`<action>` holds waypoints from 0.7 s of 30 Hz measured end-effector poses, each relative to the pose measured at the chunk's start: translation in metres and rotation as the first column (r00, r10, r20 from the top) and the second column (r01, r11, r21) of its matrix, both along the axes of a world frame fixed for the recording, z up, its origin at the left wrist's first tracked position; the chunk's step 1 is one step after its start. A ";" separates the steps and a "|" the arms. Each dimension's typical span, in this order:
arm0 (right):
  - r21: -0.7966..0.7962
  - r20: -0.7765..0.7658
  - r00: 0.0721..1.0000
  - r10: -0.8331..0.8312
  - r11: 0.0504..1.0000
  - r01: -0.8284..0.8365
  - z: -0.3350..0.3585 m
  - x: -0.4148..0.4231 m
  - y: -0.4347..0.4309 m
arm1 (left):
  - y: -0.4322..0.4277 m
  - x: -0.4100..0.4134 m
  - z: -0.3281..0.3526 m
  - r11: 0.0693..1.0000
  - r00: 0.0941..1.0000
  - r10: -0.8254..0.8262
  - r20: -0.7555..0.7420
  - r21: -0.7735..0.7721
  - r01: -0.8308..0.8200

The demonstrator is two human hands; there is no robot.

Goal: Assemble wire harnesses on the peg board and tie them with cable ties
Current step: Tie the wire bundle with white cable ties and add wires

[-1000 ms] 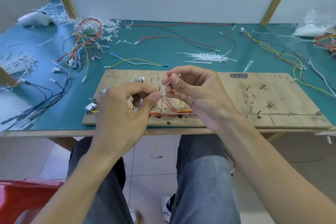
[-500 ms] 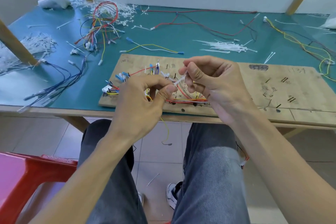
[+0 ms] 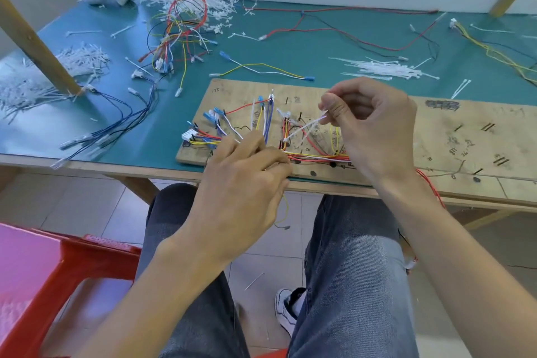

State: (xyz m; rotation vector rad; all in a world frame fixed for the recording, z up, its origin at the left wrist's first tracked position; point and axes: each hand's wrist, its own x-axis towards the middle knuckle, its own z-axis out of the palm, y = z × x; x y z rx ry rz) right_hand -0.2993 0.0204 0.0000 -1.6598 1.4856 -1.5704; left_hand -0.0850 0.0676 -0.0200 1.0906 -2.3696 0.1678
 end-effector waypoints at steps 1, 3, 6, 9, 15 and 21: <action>0.018 -0.019 1.000 0.021 1.000 -0.021 -0.002 0.002 -0.002 | -0.001 0.000 0.000 1.000 1.000 -0.004 0.003 -0.010 0.004; 0.054 -0.067 0.996 0.067 0.997 -0.063 -0.005 0.005 -0.005 | -0.002 0.001 -0.001 1.000 1.000 -0.004 -0.001 -0.016 0.004; 0.104 -0.131 0.980 0.146 0.986 -0.133 -0.006 0.010 -0.005 | -0.004 0.002 -0.004 1.000 1.000 -0.011 -0.020 -0.005 0.011; 0.120 -0.157 0.965 0.212 0.974 -0.194 -0.003 0.009 -0.008 | -0.006 0.004 -0.007 0.999 0.995 -0.031 -0.097 0.029 0.034; 0.139 -0.144 0.953 0.266 0.959 -0.247 0.001 0.010 -0.013 | -0.011 0.006 -0.008 0.995 0.979 -0.036 -0.199 0.086 0.054; 0.181 -0.146 0.939 0.311 0.942 -0.283 -0.001 0.014 -0.012 | -0.015 -0.001 -0.008 0.992 0.983 -0.062 -0.172 0.093 0.079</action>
